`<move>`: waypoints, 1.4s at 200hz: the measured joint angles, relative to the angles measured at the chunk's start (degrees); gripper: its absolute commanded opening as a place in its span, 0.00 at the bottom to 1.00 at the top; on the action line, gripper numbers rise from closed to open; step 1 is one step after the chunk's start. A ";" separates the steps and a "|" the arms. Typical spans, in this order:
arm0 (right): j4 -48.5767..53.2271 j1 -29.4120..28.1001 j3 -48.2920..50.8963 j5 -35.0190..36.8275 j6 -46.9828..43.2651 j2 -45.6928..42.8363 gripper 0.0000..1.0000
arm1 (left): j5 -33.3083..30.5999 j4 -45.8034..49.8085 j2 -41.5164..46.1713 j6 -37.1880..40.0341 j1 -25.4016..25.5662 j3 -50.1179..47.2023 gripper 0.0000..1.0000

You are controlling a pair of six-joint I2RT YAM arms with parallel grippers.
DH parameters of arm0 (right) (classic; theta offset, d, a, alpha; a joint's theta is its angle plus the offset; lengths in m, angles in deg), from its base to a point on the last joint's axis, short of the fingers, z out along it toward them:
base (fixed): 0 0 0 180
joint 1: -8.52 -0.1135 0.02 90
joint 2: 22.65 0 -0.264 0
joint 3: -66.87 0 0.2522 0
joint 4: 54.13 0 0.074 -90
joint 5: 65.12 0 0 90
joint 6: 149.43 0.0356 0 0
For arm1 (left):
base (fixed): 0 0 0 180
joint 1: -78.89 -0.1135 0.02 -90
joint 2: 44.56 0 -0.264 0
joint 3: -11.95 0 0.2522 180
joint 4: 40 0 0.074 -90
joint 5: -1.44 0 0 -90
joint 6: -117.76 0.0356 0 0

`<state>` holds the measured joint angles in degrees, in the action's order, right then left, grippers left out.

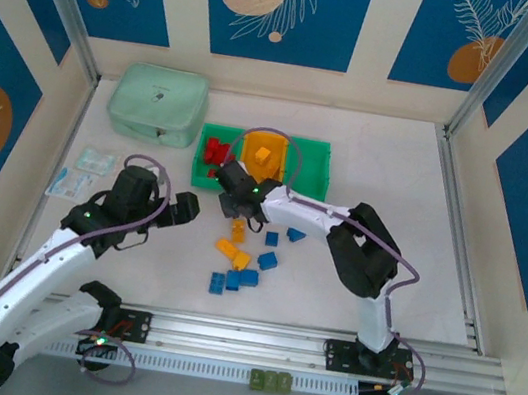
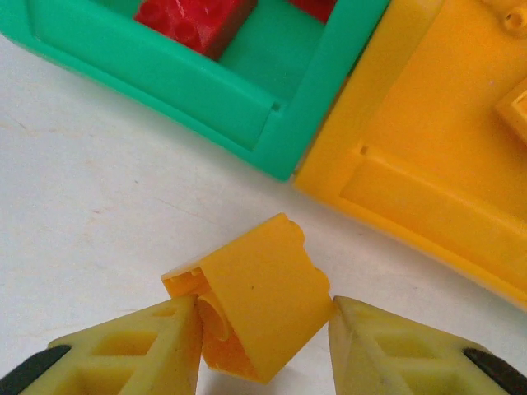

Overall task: Sort the legos into containers by color
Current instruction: Place the lego in the container.

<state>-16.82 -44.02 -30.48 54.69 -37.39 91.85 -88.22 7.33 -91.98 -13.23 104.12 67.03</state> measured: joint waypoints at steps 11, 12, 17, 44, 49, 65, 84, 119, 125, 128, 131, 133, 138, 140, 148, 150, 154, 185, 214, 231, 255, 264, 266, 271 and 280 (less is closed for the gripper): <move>-0.04 0.04 0.07 -0.02 -0.17 -1.27 0.43 | -0.11 0.57 0.37 0.37 0.00 0.26 0.99; -0.04 0.04 0.11 -0.02 -0.22 -1.49 0.43 | -0.13 0.61 0.37 0.39 0.00 0.31 0.99; -0.20 0.26 0.24 -0.20 -0.37 -2.23 0.43 | -0.20 0.66 0.48 0.59 0.00 0.44 0.99; -0.50 2.23 0.17 -2.16 -0.90 -4.96 0.43 | -0.37 0.61 -0.13 1.05 0.00 1.62 0.99; -0.37 3.10 -0.31 -2.34 -1.09 -4.98 0.43 | -0.37 0.48 -0.63 1.09 0.00 1.99 0.99; -0.44 5.97 -2.21 -2.43 -1.75 -4.02 0.43 | -0.15 -0.11 -2.60 1.68 0.00 3.04 0.99; -0.48 9.18 -4.92 -2.36 -2.99 -1.86 0.44 | 0.28 -1.44 -5.49 2.27 0.00 3.69 0.99; 0.04 13.05 -11.87 -2.16 -5.09 3.91 0.57 | 1.20 -2.01 -10.51 2.56 0.00 5.60 0.99; 0.02 13.33 -12.37 -2.16 -5.42 4.31 0.59 | 1.20 -2.29 -11.02 2.56 0.00 5.86 0.99; 0.04 13.44 -12.50 -2.12 -5.38 4.39 0.59 | 1.20 -2.45 -11.26 2.56 0.00 5.97 0.99; 0.07 13.51 -12.59 -2.16 -5.66 4.48 0.60 | 1.22 -2.60 -11.41 2.56 0.00 6.08 0.99; 0.09 13.55 -12.66 -2.14 -5.73 4.48 0.60 | 1.25 -2.71 -11.54 2.58 0.00 6.12 0.99; 0.15 13.57 -12.74 -2.16 -5.92 4.48 0.60 | 1.33 -2.86 -11.72 2.60 0.00 6.29 0.99; 0.13 13.57 -12.76 -2.14 -6.01 4.48 0.60 | 1.36 -2.91 -11.76 2.64 0.00 6.36 0.99; 0.33 13.55 -12.96 -2.19 -6.05 4.46 0.61 | 1.46 -2.97 -11.82 2.82 0.00 6.64 0.99; 0.33 13.55 -13.03 -2.21 -6.05 4.46 0.61 | 1.51 -2.95 -11.85 2.86 0.00 6.71 0.99; 0.33 13.49 -13.07 -2.34 -6.10 4.44 0.61 | 1.57 -2.91 -11.85 2.95 0.00 6.91 0.99; 0.22 12.94 -10.01 -4.22 -6.19 1.64 0.63 | 1.60 -3.78 -11.63 3.50 0.00 7.48 0.99; 1.95 11.39 -5.97 -6.47 -4.90 -3.08 0.66 | 1.62 -3.93 -11.02 3.58 0.00 7.30 0.99; 2.56 9.86 -3.58 -7.54 -3.63 -5.66 0.67 | 1.62 -3.96 -10.03 3.58 0.00 6.19 0.99; 3.65 7.45 0.09 -8.48 -1.86 -8.28 0.69 | 1.60 -3.87 -7.72 3.50 0.00 3.19 0.99; 4.42 6.60 0.85 -8.90 -0.90 -8.55 0.69 | 1.62 -3.58 -7.02 3.39 0.00 2.40 0.99; 4.59 6.47 0.92 -8.92 -0.76 -8.55 0.69 | 1.62 -3.56 -6.93 3.37 0.00 2.29 0.99; 5.05 5.99 1.16 -9.07 -0.28 -8.55 0.70 | 1.64 -3.37 -6.60 3.34 0.00 1.95 0.99; 5.57 5.18 1.75 -9.27 0.55 -8.55 0.70 | 1.77 -2.99 -6.12 3.13 0.00 1.55 0.99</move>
<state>-11.25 -38.84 -28.73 45.42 -36.84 83.31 -86.45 4.33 -98.10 -10.10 104.12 68.59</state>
